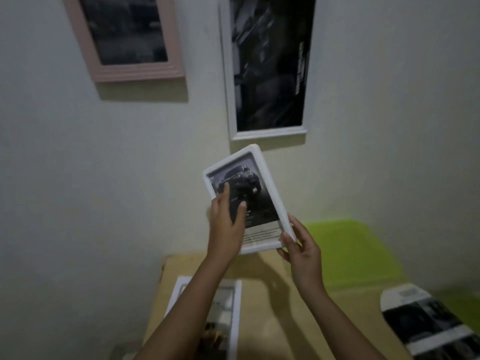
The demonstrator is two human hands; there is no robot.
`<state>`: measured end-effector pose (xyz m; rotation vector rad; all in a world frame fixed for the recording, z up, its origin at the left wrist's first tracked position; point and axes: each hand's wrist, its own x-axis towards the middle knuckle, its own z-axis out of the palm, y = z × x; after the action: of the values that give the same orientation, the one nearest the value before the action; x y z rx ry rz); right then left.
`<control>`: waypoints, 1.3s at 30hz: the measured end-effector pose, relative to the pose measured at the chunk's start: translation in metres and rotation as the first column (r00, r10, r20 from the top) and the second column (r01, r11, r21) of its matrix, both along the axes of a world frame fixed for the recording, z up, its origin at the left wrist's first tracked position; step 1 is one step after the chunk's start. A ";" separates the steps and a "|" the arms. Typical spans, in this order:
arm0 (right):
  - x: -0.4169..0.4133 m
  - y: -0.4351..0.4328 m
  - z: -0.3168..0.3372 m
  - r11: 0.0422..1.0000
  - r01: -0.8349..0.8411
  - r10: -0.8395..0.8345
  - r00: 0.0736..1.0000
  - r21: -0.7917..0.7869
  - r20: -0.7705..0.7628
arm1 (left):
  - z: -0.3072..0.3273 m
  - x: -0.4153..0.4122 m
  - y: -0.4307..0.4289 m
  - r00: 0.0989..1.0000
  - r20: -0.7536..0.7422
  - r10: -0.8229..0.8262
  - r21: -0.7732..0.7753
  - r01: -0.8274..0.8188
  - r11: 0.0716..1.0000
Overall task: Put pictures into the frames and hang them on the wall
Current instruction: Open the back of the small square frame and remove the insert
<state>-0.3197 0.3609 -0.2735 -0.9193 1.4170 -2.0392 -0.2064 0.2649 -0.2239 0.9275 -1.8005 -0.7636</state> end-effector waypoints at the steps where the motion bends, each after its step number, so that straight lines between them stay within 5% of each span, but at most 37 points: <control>1: 0.015 0.004 -0.013 1.000 0.018 -0.017 0.998 0.024 -0.052 | -0.007 0.006 0.005 1.000 -0.013 -0.029 0.049 0.029 0.998; 9: 0.089 0.038 -0.082 0.992 0.048 0.028 0.827 0.119 -0.562 | -0.070 0.051 0.041 0.989 -0.137 0.048 0.342 0.002 0.940; 15: 0.107 0.043 -0.104 0.991 0.062 0.045 0.675 0.117 -0.736 | -0.090 0.069 0.046 0.980 -0.121 0.157 0.470 -0.083 0.879; 19: 0.119 0.039 -0.122 0.994 0.054 0.055 0.493 0.093 -0.868 | -0.108 0.090 0.043 0.973 -0.114 0.201 0.494 -0.120 0.861; 27: 0.119 0.036 -0.116 0.973 -0.156 0.229 0.731 0.169 -0.642 | -0.123 0.144 0.036 0.897 -0.297 0.328 0.605 -0.089 0.791; 31: 0.089 0.019 -0.126 0.895 -0.053 0.166 0.962 0.443 -0.219 | -0.135 0.165 0.038 0.876 -0.341 0.343 0.652 -0.043 0.757; 34: 0.074 0.013 -0.145 0.768 -0.270 0.230 0.962 0.580 0.143 | -0.149 0.167 0.045 0.875 -0.378 0.302 0.697 0.054 0.715; 39: 0.064 0.038 -0.167 0.745 -0.262 0.184 0.965 0.614 0.188 | -0.177 0.139 0.056 0.934 -0.247 0.259 0.741 0.010 0.672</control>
<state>-0.2556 0.3984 -0.4401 -0.6166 1.6750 -1.2595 -0.0675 0.3206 -0.4013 1.3203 -1.0805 -1.5169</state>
